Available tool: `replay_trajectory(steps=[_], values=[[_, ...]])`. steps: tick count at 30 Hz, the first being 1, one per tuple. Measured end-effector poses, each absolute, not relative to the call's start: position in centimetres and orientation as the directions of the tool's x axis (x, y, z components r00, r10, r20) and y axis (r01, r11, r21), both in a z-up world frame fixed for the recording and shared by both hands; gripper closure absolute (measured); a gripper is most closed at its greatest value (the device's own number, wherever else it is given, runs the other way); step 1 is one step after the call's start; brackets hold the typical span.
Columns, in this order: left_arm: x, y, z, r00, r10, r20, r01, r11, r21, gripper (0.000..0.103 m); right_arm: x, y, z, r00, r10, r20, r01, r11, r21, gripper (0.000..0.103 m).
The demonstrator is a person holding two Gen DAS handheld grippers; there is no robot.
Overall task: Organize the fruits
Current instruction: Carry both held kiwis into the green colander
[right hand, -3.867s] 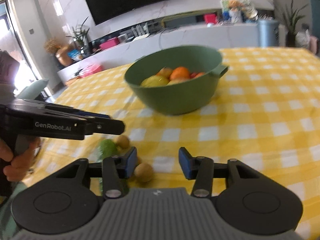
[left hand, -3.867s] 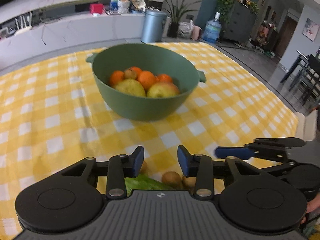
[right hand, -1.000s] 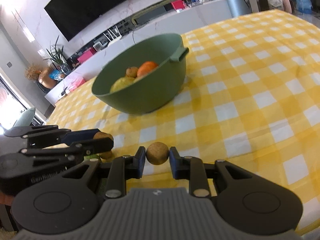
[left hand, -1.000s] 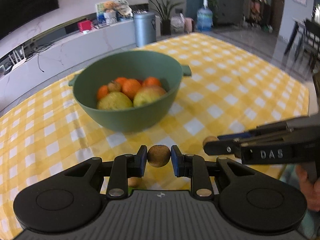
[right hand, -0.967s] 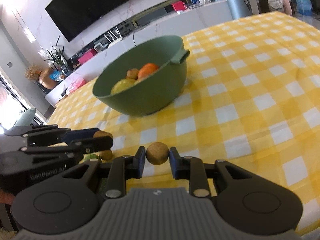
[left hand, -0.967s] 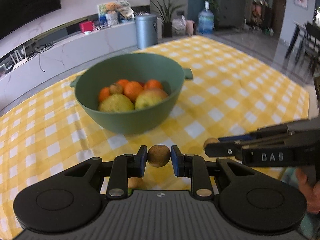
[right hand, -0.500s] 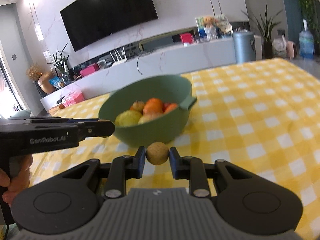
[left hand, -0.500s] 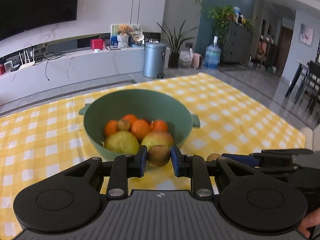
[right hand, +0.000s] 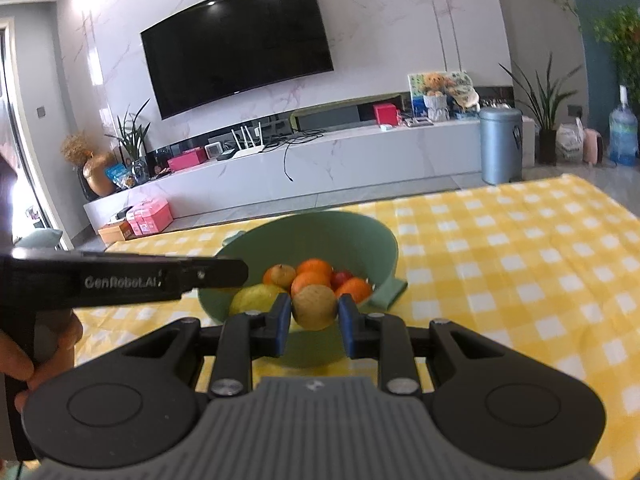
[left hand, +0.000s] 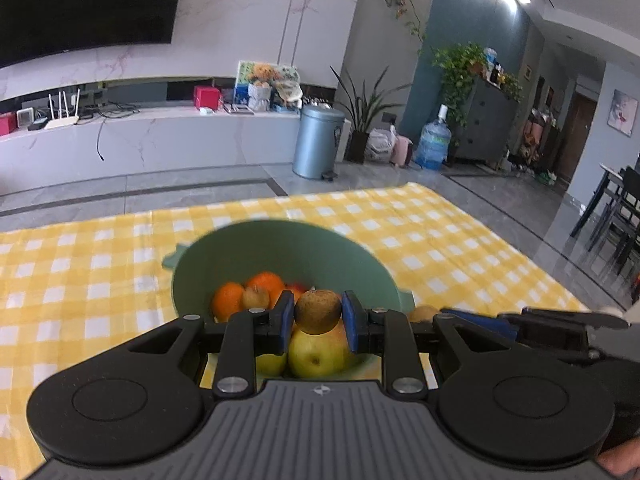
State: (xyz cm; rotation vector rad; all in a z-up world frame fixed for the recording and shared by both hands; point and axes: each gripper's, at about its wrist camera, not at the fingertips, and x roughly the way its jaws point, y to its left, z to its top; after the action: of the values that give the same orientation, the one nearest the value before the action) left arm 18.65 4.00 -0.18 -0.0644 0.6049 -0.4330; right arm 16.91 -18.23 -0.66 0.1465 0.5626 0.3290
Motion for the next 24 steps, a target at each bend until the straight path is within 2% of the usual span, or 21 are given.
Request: replay_trajectory(steps=[11, 24], values=[[21.8, 3.1, -0.1, 0.769, -0.345, -0.538, 0.339, 0.934, -0.115, 0.075, 21.5, -17.0, -0.3, 0.753, 0.355, -0.554, -0.322, 0.933, 0.16, 0.081], [23.4, 4.9, -2.5, 0.739, -0.336, -0.585, 0.286, 0.941, -0.179, 0.075, 24.6, -15.8, -1.8, 0.693, 0.347, -0.632, -0.347, 0.929, 0.129, 0.081]])
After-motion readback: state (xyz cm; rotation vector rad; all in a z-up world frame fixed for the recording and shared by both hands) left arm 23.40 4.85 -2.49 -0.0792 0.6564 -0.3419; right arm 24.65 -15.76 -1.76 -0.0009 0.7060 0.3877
